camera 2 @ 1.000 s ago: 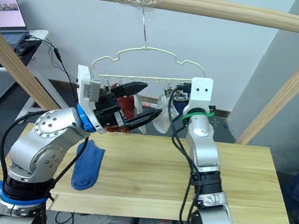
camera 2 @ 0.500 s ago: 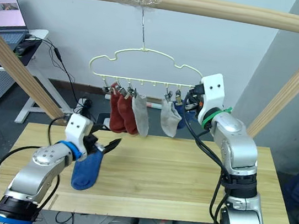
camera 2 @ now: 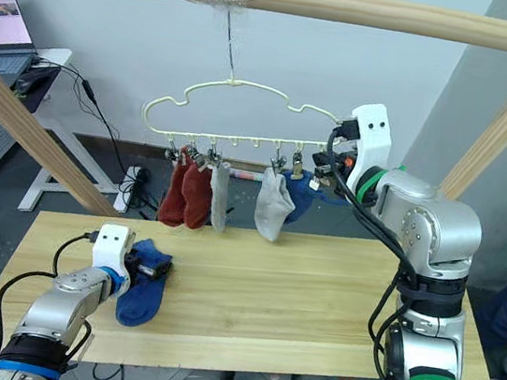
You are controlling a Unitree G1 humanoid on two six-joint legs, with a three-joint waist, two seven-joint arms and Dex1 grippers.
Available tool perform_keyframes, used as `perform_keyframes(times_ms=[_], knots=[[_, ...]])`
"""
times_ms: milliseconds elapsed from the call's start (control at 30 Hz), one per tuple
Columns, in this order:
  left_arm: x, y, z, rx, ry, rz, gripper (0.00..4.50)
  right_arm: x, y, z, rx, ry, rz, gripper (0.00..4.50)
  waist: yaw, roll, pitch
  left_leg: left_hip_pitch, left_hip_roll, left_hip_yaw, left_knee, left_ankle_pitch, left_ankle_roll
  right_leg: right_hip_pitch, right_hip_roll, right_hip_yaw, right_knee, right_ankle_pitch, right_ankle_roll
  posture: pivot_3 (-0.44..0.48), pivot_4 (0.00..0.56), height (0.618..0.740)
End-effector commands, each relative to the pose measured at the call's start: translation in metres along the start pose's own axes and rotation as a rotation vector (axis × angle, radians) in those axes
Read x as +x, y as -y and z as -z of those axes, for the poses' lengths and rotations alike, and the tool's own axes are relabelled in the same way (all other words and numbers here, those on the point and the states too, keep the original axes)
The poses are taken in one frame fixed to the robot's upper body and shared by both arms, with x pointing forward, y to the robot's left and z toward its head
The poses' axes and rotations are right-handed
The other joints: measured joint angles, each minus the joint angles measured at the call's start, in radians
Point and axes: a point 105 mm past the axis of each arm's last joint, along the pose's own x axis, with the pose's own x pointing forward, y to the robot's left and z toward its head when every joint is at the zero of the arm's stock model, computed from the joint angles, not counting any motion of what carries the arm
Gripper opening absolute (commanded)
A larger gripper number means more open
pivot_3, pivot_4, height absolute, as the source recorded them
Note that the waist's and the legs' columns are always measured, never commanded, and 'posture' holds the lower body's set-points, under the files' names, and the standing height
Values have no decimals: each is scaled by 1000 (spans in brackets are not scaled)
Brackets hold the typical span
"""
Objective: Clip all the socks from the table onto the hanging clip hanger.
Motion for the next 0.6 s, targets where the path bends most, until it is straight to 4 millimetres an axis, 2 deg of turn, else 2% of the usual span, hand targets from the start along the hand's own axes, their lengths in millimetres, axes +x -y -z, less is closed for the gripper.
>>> perform_keyframes(times_ms=[33,167,267,433,600], knots=[[-3,3,27,-29,-103,61,4445,-5,-16,-28,6,102,-66,4,0,0,0,0,0,0,-1,0,0,0,0,0,0,0,0,89,223,740],[-4,-6,48,-10,-178,57,4445,-5,-13,-31,32,105,-59,4,0,1,0,1,0,1,-1,0,0,0,0,1,0,0,0,83,217,740],[-5,-8,54,-19,-196,68,3876,-6,-10,-34,34,111,-45,0,-1,1,-1,2,0,3,-1,0,0,0,0,2,0,0,0,83,217,740],[-5,5,53,-24,-183,128,2431,-7,-4,-36,42,115,-20,0,-2,3,-2,8,1,8,-5,0,0,2,0,4,1,1,-1,82,214,740],[-5,29,40,75,-120,227,1003,-5,-2,-35,55,117,-15,0,-1,6,-3,8,6,10,-5,0,0,2,0,5,0,1,-1,85,208,740]])
